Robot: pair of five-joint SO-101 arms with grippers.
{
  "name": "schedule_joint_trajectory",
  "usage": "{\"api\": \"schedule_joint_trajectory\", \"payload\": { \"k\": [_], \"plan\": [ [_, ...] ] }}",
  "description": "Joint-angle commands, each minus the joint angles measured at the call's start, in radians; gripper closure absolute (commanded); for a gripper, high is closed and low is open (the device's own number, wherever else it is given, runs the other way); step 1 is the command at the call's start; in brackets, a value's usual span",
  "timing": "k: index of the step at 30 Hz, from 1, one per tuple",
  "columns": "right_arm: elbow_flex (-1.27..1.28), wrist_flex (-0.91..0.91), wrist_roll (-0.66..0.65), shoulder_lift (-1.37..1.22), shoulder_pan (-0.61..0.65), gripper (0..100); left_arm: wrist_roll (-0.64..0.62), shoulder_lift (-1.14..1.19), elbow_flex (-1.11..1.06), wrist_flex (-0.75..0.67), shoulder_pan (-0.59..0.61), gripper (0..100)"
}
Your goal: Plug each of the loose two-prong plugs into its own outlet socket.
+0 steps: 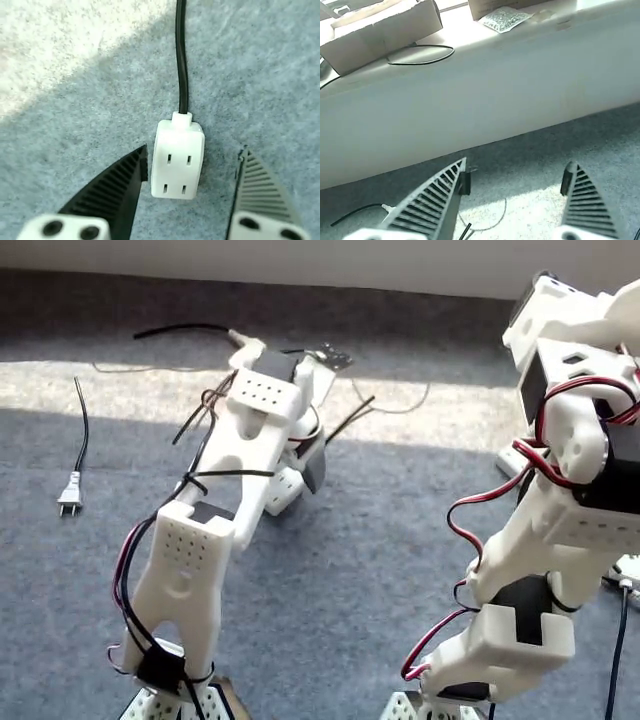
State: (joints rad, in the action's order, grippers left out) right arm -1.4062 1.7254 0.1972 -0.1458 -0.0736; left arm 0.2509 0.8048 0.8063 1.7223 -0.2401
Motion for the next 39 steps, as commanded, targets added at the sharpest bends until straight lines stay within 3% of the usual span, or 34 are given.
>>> {"api": "schedule_joint_trajectory", "payload": {
  "k": [1,5,10,14,18,25,36,39],
  "plan": [
    [0.004,0.042,-0.014,0.031,-0.012,71.1,-0.006,-0.097,0.105,0.037,0.067,72],
    [0.01,0.042,-0.014,0.031,-0.008,71.1,0.091,-0.162,0.113,0.038,0.277,73],
    [0.01,0.042,-0.014,0.03,0.013,71.1,0.094,-0.226,0.116,0.038,0.527,74],
    [0.012,0.042,-0.014,0.03,0.016,71.1,0.115,-0.222,0.113,0.038,0.685,73],
    [0.012,0.042,-0.014,0.03,0.015,71.1,0.247,-0.142,0.116,0.038,0.797,74],
    [0.013,0.042,-0.014,0.03,0.016,71.1,0.365,0.027,0.119,0.037,0.906,74],
    [0.013,0.042,-0.014,0.028,0.016,71.1,0.367,0.084,0.114,0.034,0.931,74],
    [0.013,0.042,-0.014,0.028,0.016,71.1,0.367,0.116,0.119,-0.023,0.931,74]
  ]
}}
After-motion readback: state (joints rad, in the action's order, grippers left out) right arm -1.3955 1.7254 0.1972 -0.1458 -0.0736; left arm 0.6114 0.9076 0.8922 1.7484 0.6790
